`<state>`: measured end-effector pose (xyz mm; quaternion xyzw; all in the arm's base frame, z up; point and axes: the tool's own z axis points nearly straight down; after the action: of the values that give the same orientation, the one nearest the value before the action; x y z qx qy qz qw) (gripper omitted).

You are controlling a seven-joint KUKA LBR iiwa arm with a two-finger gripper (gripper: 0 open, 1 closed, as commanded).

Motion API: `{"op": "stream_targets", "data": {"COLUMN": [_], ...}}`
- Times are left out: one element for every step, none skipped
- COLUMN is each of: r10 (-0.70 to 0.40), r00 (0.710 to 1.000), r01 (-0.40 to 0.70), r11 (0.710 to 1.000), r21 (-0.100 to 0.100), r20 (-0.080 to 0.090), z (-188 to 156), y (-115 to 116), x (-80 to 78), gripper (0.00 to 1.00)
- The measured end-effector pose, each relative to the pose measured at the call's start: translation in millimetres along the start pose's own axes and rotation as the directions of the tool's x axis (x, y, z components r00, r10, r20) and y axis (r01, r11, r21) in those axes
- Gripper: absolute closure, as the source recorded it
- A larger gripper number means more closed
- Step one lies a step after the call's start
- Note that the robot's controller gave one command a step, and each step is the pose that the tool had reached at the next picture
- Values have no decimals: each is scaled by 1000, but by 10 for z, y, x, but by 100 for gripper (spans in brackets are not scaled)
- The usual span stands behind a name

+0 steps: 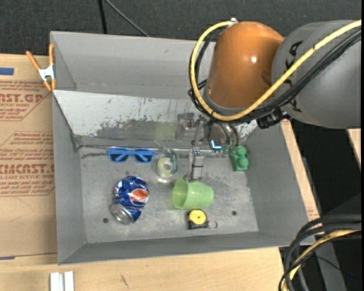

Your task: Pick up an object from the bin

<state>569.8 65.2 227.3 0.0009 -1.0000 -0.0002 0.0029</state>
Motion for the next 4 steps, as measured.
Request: {"op": "stream_targets", "data": {"r10": [60, 33, 40, 7], "r00": [998, 999, 999, 1000], "r01": [-60, -33, -40, -7], "r11": [998, 999, 999, 1000], "r21": [0, -2, -1, -3], "r20": [-1, 0, 5, 15], "z": [1435, 1555, 1545, 618], "y": [294, 887, 844, 1509], "x": [114, 799, 765, 554], "gripper": [0, 0, 100, 100]}}
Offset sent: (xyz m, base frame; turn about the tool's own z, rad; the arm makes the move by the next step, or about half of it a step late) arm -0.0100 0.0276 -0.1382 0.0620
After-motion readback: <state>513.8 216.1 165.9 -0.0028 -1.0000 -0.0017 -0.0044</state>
